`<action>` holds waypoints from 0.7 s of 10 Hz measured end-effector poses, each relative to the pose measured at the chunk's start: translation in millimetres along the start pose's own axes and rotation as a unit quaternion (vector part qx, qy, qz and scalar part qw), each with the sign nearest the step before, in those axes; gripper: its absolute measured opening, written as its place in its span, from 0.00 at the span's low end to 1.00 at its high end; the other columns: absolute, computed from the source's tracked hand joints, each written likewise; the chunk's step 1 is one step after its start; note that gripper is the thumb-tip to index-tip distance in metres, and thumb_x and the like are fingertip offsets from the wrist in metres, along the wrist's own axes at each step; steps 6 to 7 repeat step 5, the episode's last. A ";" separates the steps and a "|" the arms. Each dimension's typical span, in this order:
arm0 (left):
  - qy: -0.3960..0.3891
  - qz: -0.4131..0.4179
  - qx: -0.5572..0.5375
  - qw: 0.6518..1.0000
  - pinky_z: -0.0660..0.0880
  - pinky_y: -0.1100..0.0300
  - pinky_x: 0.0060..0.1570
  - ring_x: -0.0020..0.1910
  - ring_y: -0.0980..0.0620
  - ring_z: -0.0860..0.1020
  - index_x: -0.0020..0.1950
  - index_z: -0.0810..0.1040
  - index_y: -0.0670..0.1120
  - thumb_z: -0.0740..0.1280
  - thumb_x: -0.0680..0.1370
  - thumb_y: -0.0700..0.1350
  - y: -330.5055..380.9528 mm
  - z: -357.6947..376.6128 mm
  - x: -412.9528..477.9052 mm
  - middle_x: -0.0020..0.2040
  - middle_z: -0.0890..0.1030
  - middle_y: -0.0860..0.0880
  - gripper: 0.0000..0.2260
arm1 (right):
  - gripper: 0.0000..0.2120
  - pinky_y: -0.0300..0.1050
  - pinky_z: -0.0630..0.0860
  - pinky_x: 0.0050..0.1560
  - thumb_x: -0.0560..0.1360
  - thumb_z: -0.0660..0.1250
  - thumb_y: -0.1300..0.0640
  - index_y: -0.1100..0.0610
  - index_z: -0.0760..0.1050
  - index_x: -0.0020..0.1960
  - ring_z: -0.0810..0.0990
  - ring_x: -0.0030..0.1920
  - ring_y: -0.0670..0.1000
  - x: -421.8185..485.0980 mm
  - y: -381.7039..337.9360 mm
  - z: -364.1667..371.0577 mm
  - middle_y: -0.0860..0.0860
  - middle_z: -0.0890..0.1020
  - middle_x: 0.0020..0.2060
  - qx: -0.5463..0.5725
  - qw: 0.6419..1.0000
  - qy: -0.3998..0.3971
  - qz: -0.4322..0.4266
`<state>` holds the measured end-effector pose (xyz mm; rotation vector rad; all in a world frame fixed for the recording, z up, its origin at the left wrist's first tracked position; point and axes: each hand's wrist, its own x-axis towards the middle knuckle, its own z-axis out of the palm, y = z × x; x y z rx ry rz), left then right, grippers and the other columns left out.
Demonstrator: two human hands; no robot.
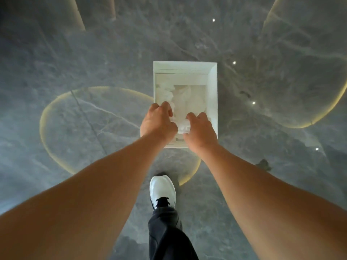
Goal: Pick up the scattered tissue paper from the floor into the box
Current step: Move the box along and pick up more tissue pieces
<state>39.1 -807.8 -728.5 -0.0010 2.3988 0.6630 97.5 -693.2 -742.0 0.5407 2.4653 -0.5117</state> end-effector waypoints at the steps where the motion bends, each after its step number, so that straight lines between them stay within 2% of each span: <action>1: -0.021 0.006 0.013 1.000 0.77 0.53 0.43 0.50 0.46 0.75 0.54 0.72 0.51 0.68 0.68 0.37 13.1 24.6 30.8 0.54 0.72 0.49 0.17 | 0.24 0.51 0.77 0.51 0.74 0.68 0.57 0.52 0.66 0.67 0.75 0.56 0.60 21.1 15.4 8.6 0.57 0.71 0.59 0.052 0.999 0.009 0.002; 2: -0.076 -0.003 0.034 0.997 0.79 0.49 0.49 0.59 0.42 0.72 0.68 0.63 0.54 0.72 0.65 0.36 11.9 38.8 47.1 0.62 0.69 0.46 0.35 | 0.34 0.53 0.75 0.53 0.71 0.72 0.55 0.46 0.59 0.72 0.73 0.60 0.63 30.8 25.1 18.5 0.56 0.66 0.66 0.091 0.996 -0.014 0.012; 3: -0.101 -0.004 0.059 0.993 0.78 0.48 0.53 0.63 0.41 0.70 0.73 0.58 0.56 0.71 0.66 0.36 7.0 37.3 44.5 0.65 0.66 0.46 0.41 | 0.40 0.55 0.74 0.57 0.70 0.73 0.54 0.43 0.54 0.74 0.72 0.62 0.65 24.6 31.6 19.0 0.56 0.62 0.71 0.095 0.994 -0.031 0.037; 4: -0.097 0.031 0.118 0.988 0.75 0.50 0.51 0.65 0.41 0.68 0.74 0.57 0.57 0.71 0.69 0.38 4.4 19.9 33.1 0.66 0.66 0.46 0.39 | 0.40 0.56 0.74 0.62 0.71 0.72 0.53 0.42 0.53 0.75 0.72 0.64 0.66 8.2 32.2 7.7 0.59 0.59 0.73 0.094 0.994 -0.042 0.044; 5: -0.094 0.079 0.168 0.978 0.71 0.52 0.46 0.65 0.40 0.66 0.74 0.58 0.54 0.70 0.69 0.37 17.3 -20.2 22.1 0.66 0.66 0.44 0.37 | 0.37 0.54 0.74 0.62 0.71 0.71 0.53 0.41 0.56 0.74 0.73 0.66 0.63 -3.0 30.2 -20.5 0.58 0.60 0.74 0.091 0.994 -0.037 0.056; 7: -0.094 0.079 0.168 0.978 0.71 0.52 0.46 0.65 0.40 0.66 0.74 0.58 0.54 0.70 0.69 0.37 17.3 -20.2 22.1 0.66 0.66 0.44 0.37 | 0.37 0.54 0.74 0.62 0.71 0.71 0.53 0.41 0.56 0.74 0.73 0.66 0.63 -3.0 30.2 -20.5 0.58 0.60 0.74 0.091 0.994 -0.037 0.056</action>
